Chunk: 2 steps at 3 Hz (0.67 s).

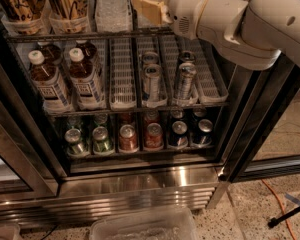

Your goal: Pick water bottle from top shelf of fridge

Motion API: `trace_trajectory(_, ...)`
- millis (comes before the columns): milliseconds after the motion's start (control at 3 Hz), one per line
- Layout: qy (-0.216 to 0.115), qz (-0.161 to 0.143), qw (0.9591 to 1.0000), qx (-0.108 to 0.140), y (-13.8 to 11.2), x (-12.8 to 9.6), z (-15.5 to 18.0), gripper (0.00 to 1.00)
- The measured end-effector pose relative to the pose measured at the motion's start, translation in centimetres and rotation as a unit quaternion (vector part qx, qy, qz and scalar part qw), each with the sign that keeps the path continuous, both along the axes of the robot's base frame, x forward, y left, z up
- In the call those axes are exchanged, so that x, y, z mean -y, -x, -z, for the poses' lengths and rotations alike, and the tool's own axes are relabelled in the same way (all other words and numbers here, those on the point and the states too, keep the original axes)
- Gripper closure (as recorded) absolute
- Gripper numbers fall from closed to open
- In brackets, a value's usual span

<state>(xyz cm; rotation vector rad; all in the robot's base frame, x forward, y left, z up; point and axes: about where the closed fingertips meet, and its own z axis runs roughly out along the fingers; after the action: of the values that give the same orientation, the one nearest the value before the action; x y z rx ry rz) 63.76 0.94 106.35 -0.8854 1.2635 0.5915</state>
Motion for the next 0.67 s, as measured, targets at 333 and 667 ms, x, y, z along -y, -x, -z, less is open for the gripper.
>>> trace_trajectory(333, 0.000, 0.000, 1.0000, 0.000, 0.00, 0.00, -0.03, 1.00)
trace_trajectory(667, 0.000, 0.000, 1.0000, 0.000, 0.00, 0.00, -0.33, 1.00)
